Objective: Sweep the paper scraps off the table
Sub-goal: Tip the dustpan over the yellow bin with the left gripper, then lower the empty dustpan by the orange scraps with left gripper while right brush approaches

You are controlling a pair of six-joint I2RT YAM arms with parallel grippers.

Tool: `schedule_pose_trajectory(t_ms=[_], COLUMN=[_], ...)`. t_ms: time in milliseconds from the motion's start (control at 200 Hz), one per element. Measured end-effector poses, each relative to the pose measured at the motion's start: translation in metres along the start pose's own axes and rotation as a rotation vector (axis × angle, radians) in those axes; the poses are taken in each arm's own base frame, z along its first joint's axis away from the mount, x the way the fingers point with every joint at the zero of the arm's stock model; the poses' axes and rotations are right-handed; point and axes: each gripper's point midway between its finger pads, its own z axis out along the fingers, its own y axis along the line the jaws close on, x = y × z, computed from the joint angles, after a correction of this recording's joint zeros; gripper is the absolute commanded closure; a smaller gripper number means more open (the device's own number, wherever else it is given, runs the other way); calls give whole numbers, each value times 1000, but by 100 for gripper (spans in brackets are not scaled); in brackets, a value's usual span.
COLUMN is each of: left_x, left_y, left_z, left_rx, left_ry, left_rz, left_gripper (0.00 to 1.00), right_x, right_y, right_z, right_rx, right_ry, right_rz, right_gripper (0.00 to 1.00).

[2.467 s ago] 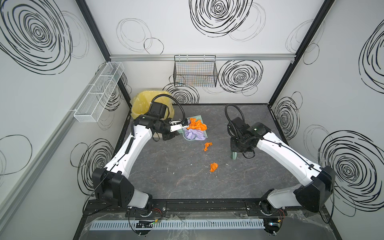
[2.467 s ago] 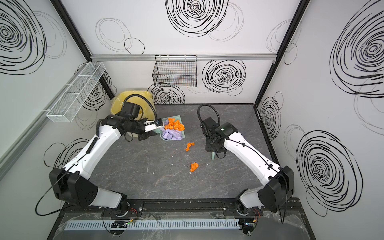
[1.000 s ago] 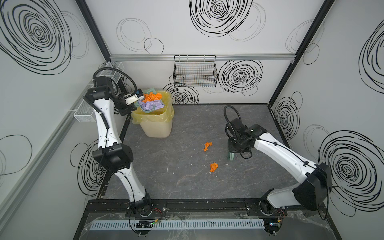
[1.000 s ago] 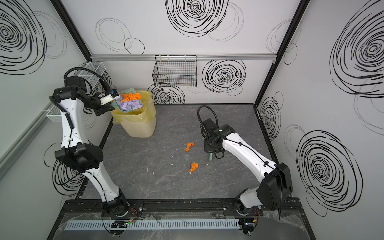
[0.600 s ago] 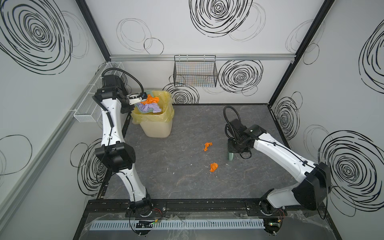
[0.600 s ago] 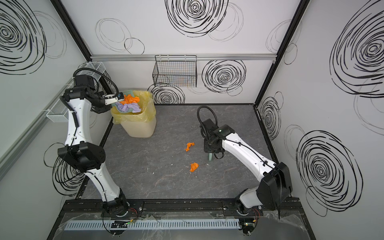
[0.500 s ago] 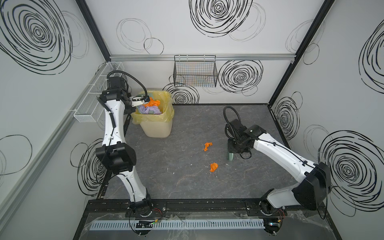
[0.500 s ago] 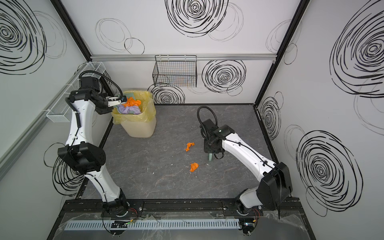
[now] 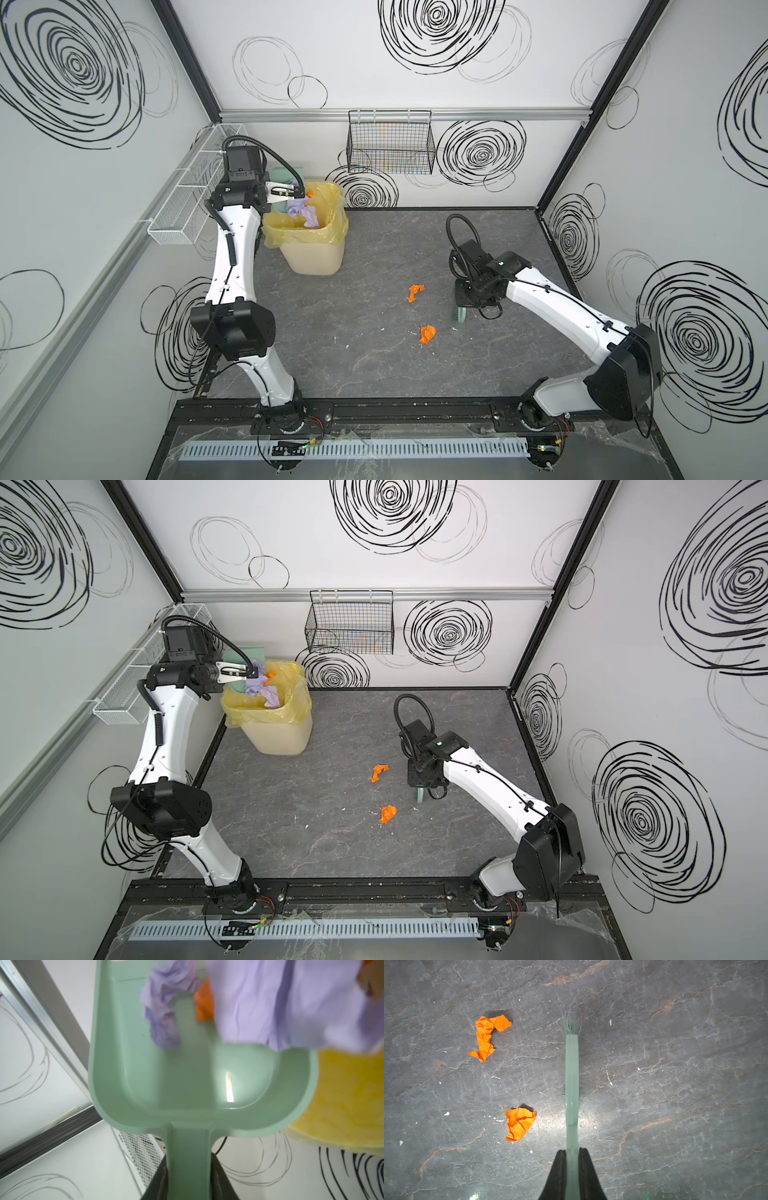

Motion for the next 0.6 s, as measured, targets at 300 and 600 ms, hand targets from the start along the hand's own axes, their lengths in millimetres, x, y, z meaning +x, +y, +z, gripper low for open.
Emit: schedule_pose_trajectory(t_ms=[300, 600], left_x=[1, 8], left_y=[7, 9], left_z=[-14, -16], left_rx=[-52, -62], left_ry=[21, 28], left_rz=[63, 69], left_gripper=[100, 100], right_x=[2, 0], right_y=[0, 5], right_z=[2, -1], right_rx=[-3, -13], right_ry=[2, -9], right_rz=[-1, -9], right_gripper=[100, 100])
